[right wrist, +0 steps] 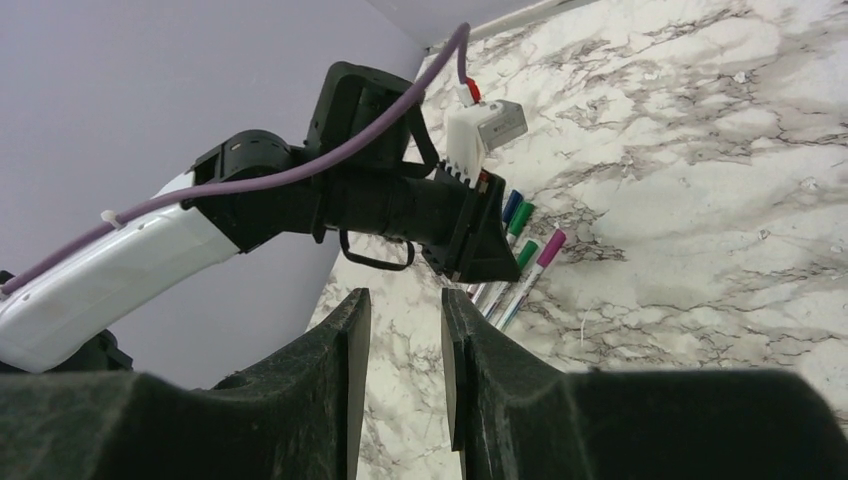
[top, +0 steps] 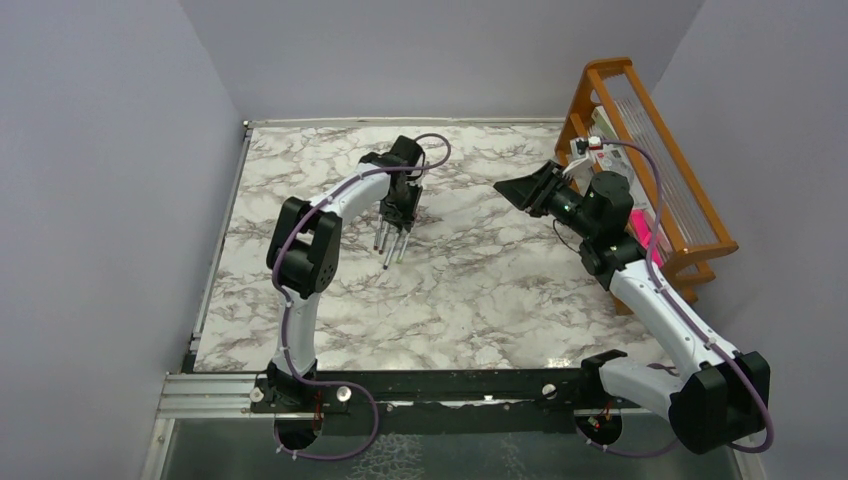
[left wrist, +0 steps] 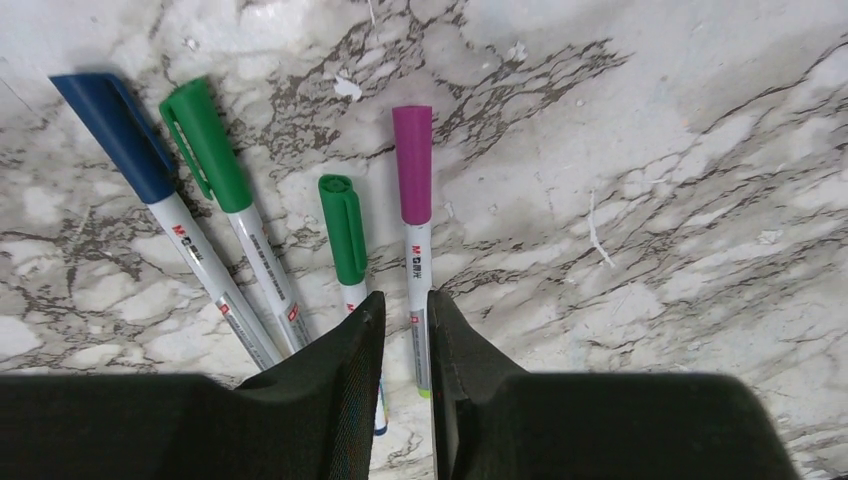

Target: Insert the pens into the pen caps

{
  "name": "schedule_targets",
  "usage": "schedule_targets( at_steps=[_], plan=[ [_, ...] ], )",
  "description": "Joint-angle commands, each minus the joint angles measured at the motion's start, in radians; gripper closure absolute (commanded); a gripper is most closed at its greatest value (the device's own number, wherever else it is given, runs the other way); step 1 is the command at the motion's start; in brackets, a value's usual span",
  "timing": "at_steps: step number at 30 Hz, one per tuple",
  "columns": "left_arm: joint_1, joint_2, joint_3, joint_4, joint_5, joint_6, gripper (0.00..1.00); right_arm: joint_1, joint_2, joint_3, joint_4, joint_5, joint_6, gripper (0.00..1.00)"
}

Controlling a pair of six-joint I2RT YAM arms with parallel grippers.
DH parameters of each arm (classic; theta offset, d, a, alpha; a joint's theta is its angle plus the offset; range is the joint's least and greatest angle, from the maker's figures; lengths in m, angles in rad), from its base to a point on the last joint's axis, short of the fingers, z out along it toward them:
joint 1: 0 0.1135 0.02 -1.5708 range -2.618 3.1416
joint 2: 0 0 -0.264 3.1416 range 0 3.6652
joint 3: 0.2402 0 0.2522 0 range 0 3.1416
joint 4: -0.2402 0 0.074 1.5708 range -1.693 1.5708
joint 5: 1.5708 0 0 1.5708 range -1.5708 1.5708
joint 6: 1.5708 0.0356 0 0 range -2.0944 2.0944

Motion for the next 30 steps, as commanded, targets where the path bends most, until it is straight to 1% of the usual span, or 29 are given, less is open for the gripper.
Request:
schedule_targets(
  at_steps=[1,3,8,12,15,23,30],
  plan=[
    [-0.007,-0.068,0.068,-0.017,0.001,0.000,0.79,0.000,-0.028,-0.023,-0.001,0.006,-0.003,0.69],
    [-0.012,-0.077,0.084,-0.016,0.034,0.000,0.82,0.000,-0.030,-0.029,0.000,0.006,0.001,0.69],
    [-0.053,-0.055,0.077,-0.015,0.100,0.000,0.99,0.000,-0.027,-0.036,0.009,0.007,0.012,0.71],
    [-0.094,-0.016,0.059,-0.002,0.131,0.001,1.00,0.000,-0.029,-0.033,0.007,0.003,0.010,0.71],
    [-0.109,0.007,0.045,0.014,0.105,-0.012,1.00,-0.001,-0.037,-0.032,-0.002,0.010,0.003,0.71],
    [-0.106,0.055,0.030,0.029,0.021,-0.016,1.00,0.000,-0.052,-0.034,-0.024,0.023,-0.015,0.72],
    [-0.075,0.069,0.001,0.030,-0.022,-0.030,1.00,0.000,-0.058,-0.039,-0.033,0.026,-0.017,0.73]
  ],
)
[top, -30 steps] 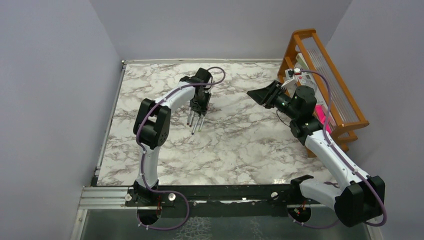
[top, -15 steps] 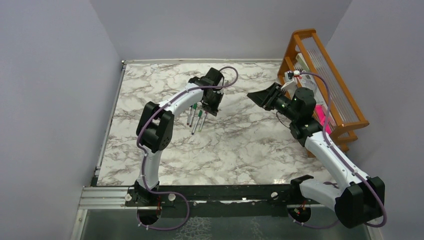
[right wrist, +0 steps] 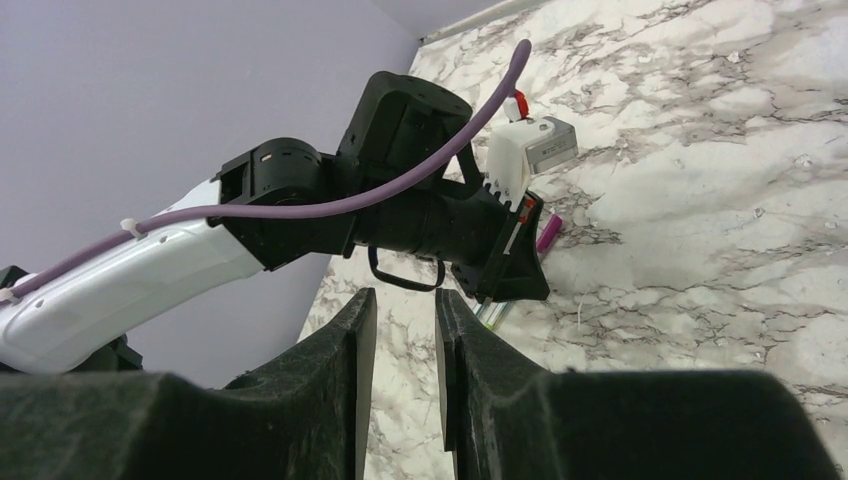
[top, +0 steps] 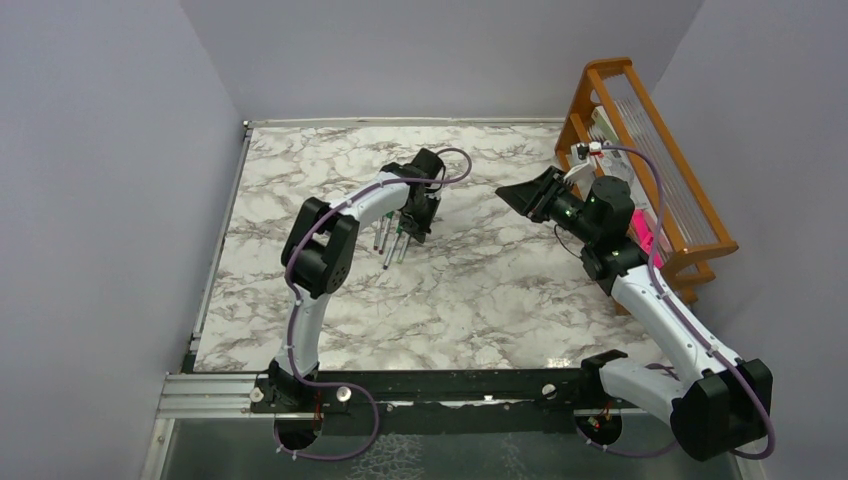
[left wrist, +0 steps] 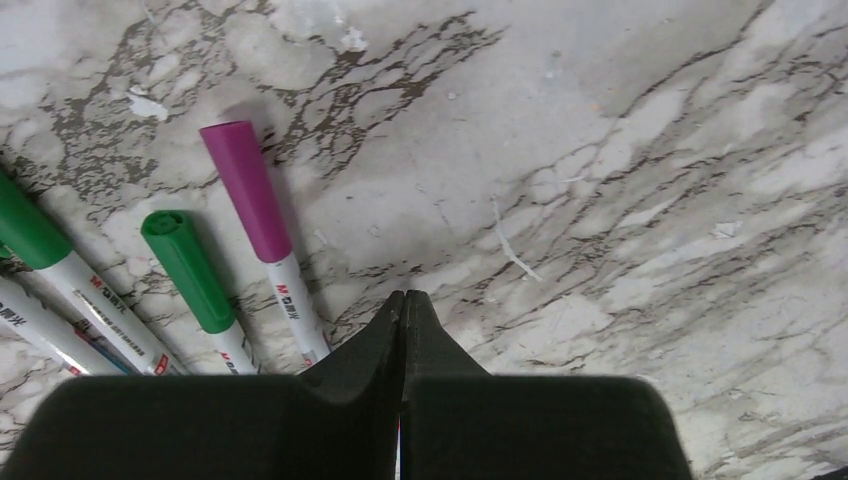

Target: Insert the pens into the pen caps

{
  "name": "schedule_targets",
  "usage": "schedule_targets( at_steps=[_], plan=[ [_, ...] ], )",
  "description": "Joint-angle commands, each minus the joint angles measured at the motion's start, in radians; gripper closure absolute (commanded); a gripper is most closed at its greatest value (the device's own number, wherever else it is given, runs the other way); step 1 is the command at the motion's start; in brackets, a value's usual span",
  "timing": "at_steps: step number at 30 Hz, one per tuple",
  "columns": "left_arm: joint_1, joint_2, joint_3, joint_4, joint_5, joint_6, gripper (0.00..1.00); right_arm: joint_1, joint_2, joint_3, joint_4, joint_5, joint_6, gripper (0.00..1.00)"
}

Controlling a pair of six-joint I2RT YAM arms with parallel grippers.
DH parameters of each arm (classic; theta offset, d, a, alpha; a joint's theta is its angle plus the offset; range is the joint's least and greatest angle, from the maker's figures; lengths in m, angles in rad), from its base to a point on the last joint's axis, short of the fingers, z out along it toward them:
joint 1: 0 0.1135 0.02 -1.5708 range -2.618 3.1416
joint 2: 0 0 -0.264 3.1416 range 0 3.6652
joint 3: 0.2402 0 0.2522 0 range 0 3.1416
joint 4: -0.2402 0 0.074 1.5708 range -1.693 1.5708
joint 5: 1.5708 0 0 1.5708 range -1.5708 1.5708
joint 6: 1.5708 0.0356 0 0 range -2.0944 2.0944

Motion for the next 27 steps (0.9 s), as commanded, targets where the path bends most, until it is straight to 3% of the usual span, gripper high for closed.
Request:
schedule_targets(
  at_steps=[1,12,27],
  plan=[
    [0.021,0.014,-0.030,0.008,-0.074,-0.018,1.00,0.000,-0.024,-0.011,-0.007,0.021,-0.019,0.73],
    [0.061,0.001,-0.079,0.011,-0.186,-0.073,1.00,0.000,-0.029,-0.022,-0.005,0.015,-0.012,0.73],
    [0.124,-0.013,-0.060,0.008,-0.212,-0.137,1.00,0.000,-0.021,-0.023,0.002,0.000,-0.014,0.73]
  ],
)
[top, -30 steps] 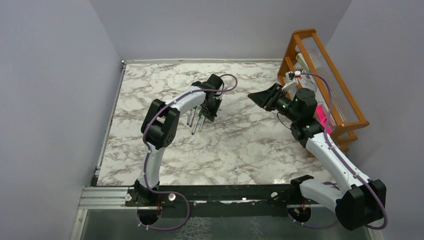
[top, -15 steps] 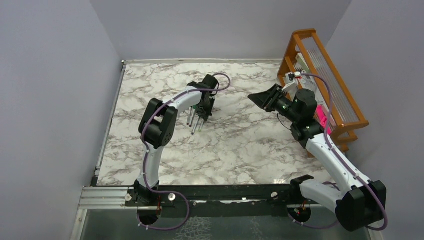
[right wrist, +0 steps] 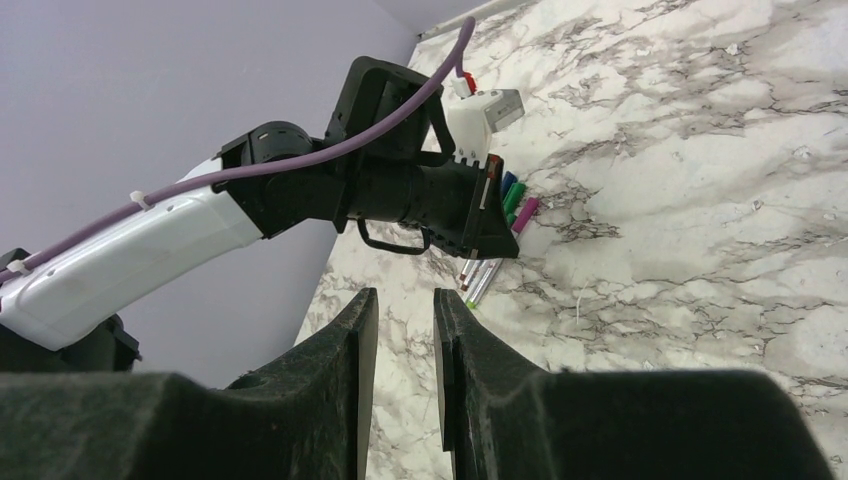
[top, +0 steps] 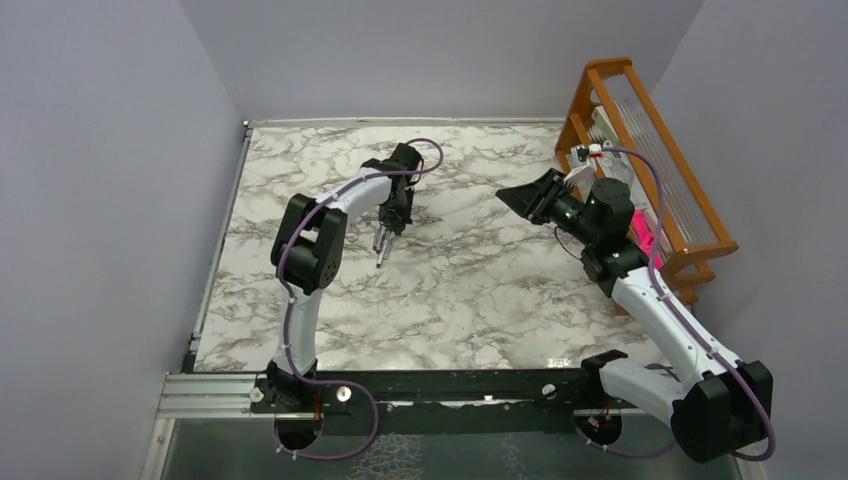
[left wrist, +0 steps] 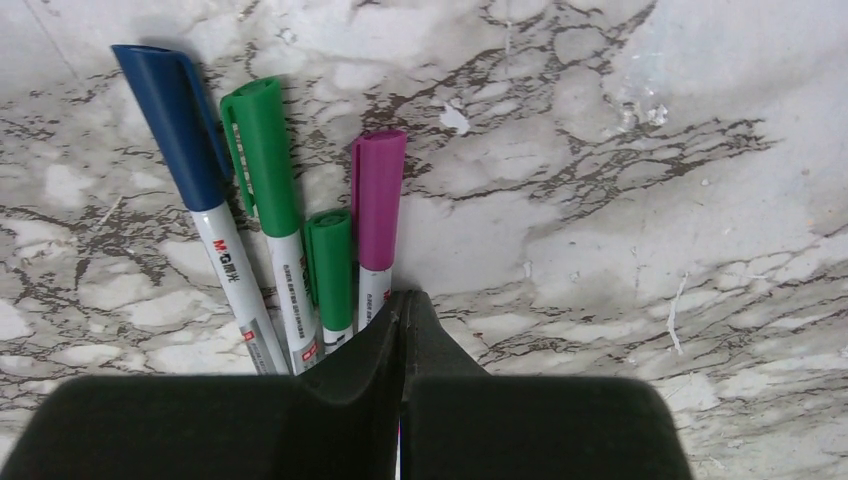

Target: Insert the pens into the pen caps

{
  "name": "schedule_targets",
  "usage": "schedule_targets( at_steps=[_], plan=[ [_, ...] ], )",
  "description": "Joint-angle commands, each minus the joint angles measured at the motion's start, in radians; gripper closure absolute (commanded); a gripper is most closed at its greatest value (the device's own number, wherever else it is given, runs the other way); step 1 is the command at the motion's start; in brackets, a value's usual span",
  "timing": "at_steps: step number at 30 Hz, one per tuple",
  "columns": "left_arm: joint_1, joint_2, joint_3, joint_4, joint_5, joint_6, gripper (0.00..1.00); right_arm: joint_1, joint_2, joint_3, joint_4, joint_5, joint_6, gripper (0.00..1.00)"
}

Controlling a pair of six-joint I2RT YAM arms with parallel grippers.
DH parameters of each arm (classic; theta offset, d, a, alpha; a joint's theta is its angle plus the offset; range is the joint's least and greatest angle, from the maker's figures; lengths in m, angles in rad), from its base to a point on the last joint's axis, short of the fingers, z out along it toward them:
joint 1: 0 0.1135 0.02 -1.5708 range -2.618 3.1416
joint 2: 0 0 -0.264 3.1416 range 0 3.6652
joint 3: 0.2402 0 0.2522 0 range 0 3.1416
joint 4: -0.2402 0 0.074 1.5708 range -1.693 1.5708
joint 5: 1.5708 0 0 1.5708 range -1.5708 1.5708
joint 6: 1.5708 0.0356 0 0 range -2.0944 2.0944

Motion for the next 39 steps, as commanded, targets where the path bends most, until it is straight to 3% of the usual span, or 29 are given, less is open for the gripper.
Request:
schedule_targets(
  at_steps=[1,9,17,20,24,26,30,39],
  plan=[
    [0.021,-0.003,-0.010,-0.016,-0.051,-0.037,1.00,0.000,-0.009,-0.008,0.007,0.000,-0.014,0.73],
    [0.016,-0.031,0.001,0.015,0.006,-0.023,1.00,0.000,-0.005,-0.009,0.008,0.001,-0.015,0.74],
    [-0.048,-0.173,0.020,0.137,0.078,0.039,1.00,0.000,-0.005,-0.005,-0.015,0.033,-0.034,0.71],
    [-0.057,-0.254,-0.012,0.229,0.118,0.029,0.91,0.000,0.008,0.014,-0.049,0.057,-0.065,0.66],
    [-0.057,-0.343,-0.062,0.336,0.175,-0.010,0.51,0.000,0.078,0.090,-0.165,0.092,-0.121,0.46],
    [-0.059,-0.370,-0.088,0.380,0.198,-0.032,0.42,0.000,0.118,0.133,-0.237,0.121,-0.155,0.39],
    [-0.065,-0.424,-0.160,0.486,0.211,-0.071,0.36,0.000,0.143,0.173,-0.321,0.177,-0.191,0.29],
    [-0.066,-0.466,-0.173,0.515,0.254,-0.078,0.32,0.000,0.049,0.118,-0.298,0.298,-0.208,0.28]
  ],
)
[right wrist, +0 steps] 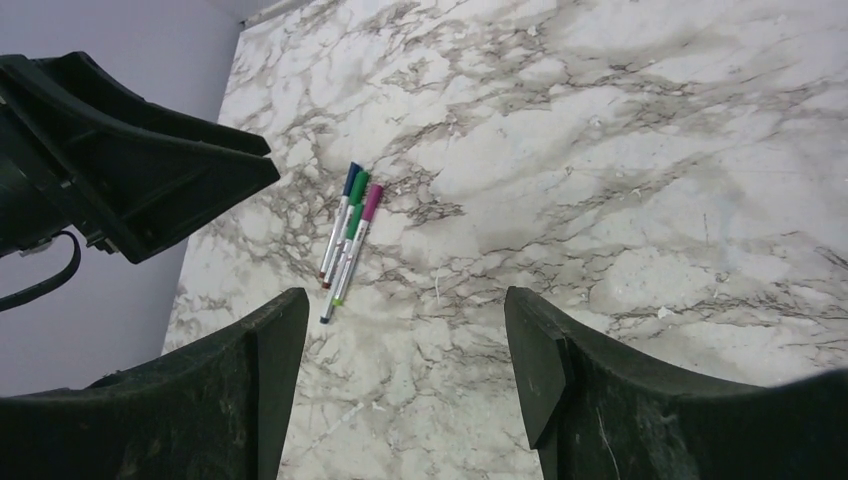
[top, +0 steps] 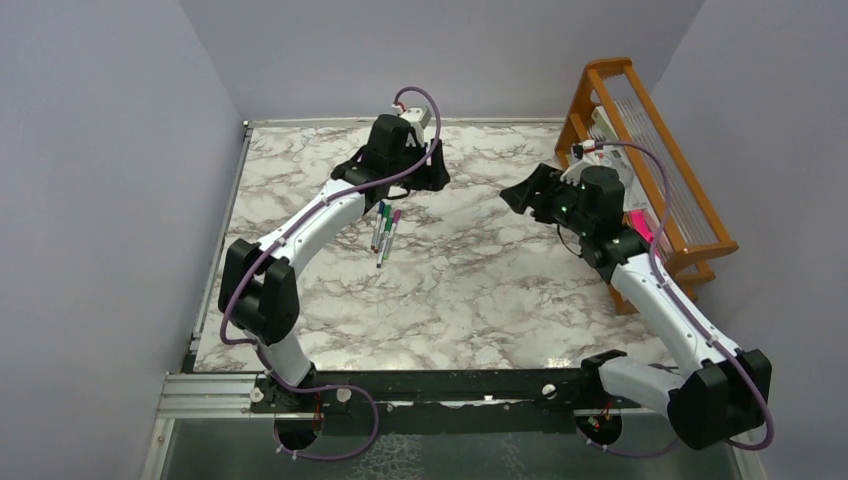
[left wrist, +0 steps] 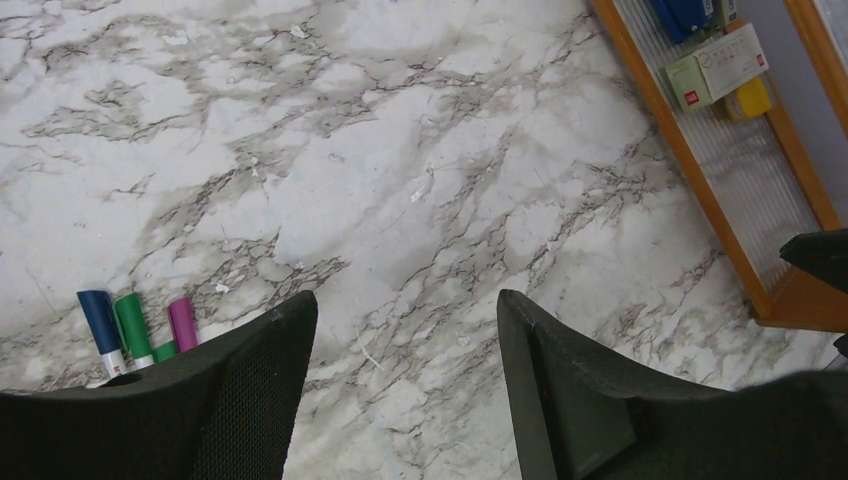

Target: Insert the pens into the pen caps

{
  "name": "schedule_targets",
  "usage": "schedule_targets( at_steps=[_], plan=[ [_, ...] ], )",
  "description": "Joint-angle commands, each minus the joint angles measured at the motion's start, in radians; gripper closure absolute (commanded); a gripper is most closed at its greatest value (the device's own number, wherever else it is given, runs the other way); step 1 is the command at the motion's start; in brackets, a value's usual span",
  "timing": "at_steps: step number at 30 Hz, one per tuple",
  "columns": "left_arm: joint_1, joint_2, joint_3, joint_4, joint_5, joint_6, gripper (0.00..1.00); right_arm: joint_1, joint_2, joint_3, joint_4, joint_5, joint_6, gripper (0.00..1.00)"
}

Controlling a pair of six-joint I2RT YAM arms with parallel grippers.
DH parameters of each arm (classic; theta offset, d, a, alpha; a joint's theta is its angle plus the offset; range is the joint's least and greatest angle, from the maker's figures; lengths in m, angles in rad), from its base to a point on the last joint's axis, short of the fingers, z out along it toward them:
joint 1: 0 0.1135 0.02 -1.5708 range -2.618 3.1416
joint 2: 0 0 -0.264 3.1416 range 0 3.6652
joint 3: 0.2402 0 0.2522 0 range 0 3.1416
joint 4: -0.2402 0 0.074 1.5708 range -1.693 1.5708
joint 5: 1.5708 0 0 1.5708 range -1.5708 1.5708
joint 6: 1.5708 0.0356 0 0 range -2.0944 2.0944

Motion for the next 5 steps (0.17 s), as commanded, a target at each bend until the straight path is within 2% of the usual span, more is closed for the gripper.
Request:
schedule_targets(
  at_steps=[1,5],
  plan=[
    [-0.002,-0.032,0.000,0.055,0.055,-0.021,0.32,0.000,-0.029,0.016,-0.038,0.128,-0.019,0.28],
    [-0.002,-0.041,-0.016,0.065,0.051,-0.027,0.31,0.000,-0.055,0.023,-0.032,0.184,-0.026,0.27]
  ],
)
